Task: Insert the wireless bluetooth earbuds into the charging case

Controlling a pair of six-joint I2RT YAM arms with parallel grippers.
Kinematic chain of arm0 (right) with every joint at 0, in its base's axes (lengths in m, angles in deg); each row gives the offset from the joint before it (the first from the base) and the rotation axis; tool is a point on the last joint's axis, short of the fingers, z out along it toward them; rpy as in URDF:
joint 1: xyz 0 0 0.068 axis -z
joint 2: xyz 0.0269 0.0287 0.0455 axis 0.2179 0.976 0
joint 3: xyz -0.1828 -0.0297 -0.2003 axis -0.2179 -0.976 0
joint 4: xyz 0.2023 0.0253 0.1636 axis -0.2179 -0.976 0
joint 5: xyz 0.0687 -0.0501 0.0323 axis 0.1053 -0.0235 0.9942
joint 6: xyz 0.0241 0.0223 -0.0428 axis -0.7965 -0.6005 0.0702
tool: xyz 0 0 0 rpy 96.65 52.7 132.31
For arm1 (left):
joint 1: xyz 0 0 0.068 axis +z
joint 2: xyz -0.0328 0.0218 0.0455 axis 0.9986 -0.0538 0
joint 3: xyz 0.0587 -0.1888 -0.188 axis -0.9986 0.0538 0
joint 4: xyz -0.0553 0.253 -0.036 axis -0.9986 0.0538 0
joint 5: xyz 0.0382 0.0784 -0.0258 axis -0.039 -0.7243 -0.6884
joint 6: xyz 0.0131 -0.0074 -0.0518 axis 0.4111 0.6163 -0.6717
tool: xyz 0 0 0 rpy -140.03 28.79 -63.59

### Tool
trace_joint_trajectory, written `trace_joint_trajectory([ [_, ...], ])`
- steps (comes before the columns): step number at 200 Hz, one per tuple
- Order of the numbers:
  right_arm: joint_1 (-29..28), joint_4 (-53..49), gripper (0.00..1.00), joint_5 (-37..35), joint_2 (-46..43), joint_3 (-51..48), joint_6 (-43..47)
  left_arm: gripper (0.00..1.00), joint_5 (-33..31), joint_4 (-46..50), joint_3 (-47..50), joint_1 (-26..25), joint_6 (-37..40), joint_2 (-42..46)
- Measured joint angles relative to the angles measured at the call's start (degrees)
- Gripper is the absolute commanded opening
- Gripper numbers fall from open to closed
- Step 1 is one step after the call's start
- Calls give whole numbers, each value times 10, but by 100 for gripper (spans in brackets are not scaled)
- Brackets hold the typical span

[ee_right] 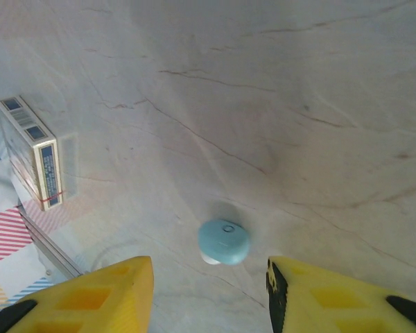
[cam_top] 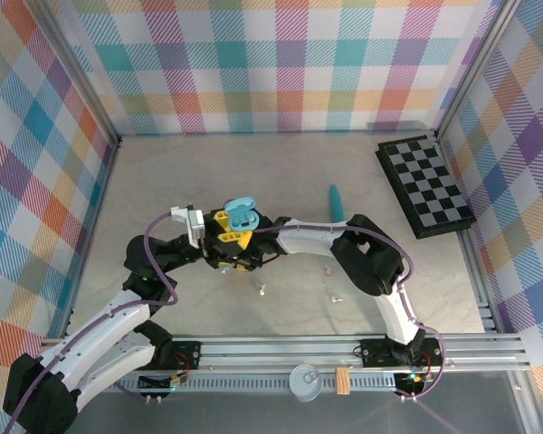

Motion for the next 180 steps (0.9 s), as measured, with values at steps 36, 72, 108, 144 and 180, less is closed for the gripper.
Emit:
trace_joint_trajectory([
  [36, -5, 2, 43, 0, 15, 6, -18, 27, -5, 23, 0, 0, 10, 0],
  [72, -10, -9, 40, 0, 17, 12, -21, 27, -8, 34, 0, 0, 13, 4],
  [108, -12, -15, 39, 2, 33, 42, -23, 27, -8, 34, 0, 0, 15, 5],
  [144, -12, -42, 39, 1, 56, 74, -18, 27, -11, 35, 0, 0, 20, 12],
  [180, -12, -68, 36, -2, 71, 109, -10, 27, -17, 35, 0, 0, 22, 14],
])
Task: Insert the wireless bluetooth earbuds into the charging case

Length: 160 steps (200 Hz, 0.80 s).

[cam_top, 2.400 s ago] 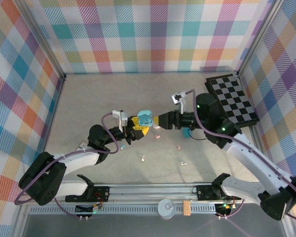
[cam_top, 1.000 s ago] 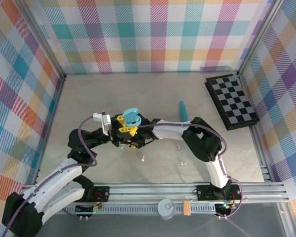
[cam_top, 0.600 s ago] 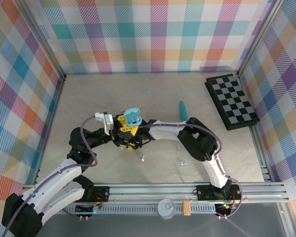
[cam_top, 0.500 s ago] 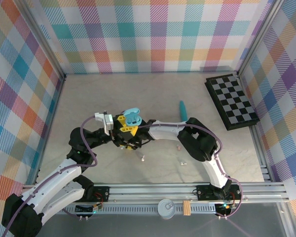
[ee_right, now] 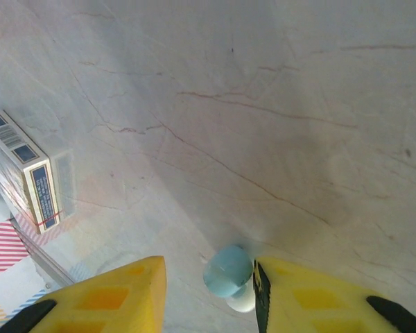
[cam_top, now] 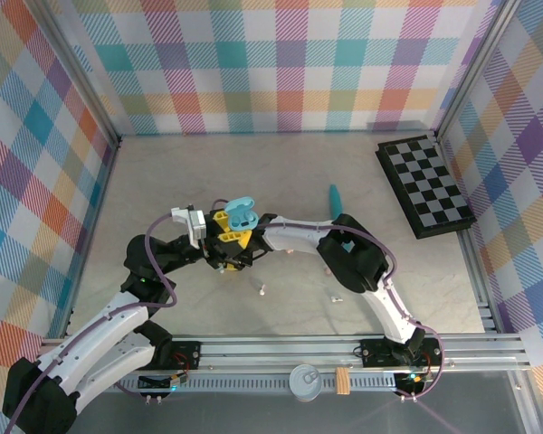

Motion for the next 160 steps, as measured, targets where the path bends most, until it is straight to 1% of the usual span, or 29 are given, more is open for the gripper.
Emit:
trace_joint_trajectory([
  [21, 0, -12, 32, -3, 7, 8, 7, 27, -2, 2, 0, 0, 1, 2],
  [45, 0, -31, 30, -3, 12, 21, 13, 27, -4, 4, 0, 2, 2, 7],
  [66, 0, -52, 24, -3, 20, 36, 22, 27, -6, 5, 0, 2, 2, 10],
  [86, 0, -62, 21, -3, 22, 42, 26, 27, -6, 7, 0, 2, 2, 11],
  [136, 0, -69, 19, -3, 21, 45, 43, 27, -6, 15, 0, 2, 3, 14],
  [160, 0, -83, 19, -16, 10, 38, 57, 27, -6, 15, 0, 2, 3, 14],
])
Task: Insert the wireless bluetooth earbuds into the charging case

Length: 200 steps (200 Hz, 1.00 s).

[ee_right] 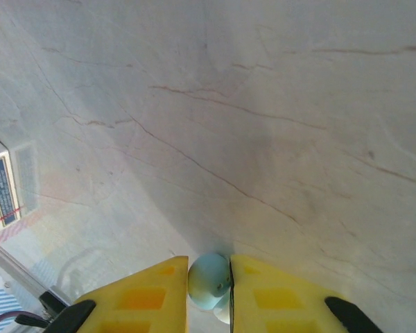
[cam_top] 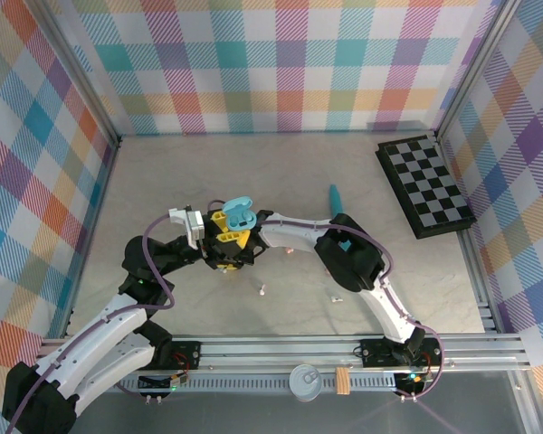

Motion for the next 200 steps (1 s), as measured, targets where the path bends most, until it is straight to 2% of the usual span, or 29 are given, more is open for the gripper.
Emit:
trace_joint_trajectory([
  [40, 11, -13, 20, -22, -75, -72, 19, 27, 0, 0, 0, 0, 0, 0],
  [141, 95, -4, 21, -56, -273, -371, 25, 27, -4, 0, 0, 0, 0, 0],
  [169, 109, -18, 22, -72, -320, -413, 28, 27, -4, 0, 0, 0, 0, -1],
  [200, 117, -56, 29, -107, -339, -423, 44, 27, -8, 0, 0, 0, 3, -2],
])
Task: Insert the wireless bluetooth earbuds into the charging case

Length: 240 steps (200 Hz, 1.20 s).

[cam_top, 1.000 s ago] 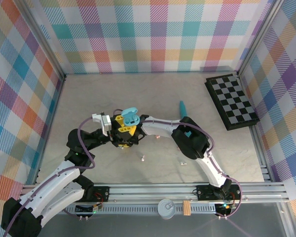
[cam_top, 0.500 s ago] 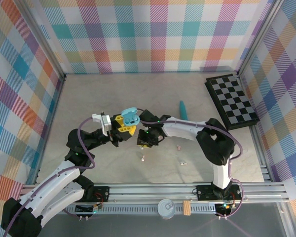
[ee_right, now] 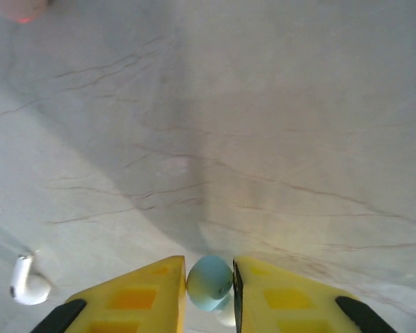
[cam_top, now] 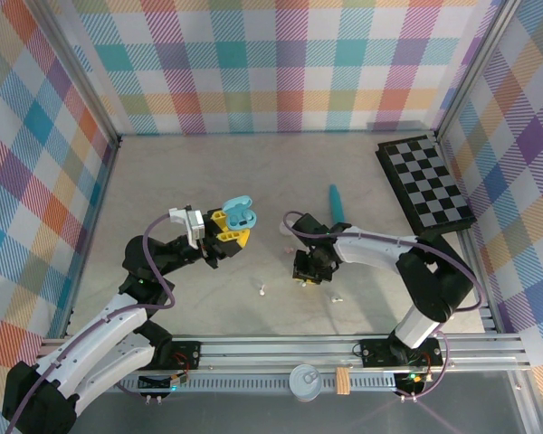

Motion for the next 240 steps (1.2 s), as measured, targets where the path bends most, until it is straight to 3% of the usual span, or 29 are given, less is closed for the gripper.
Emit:
trace_joint_trajectory([
  [55, -1, -72, 47, -73, -1, 18, 28, 27, -18, -4, 16, 19, 12, -6],
  [127, -61, -186, 49, -191, -3, 112, 7, 27, -41, -27, 45, 50, 21, -34],
  [240, -68, -141, 46, -134, 73, 105, -69, 27, -50, -51, 48, 80, 26, -45],
])
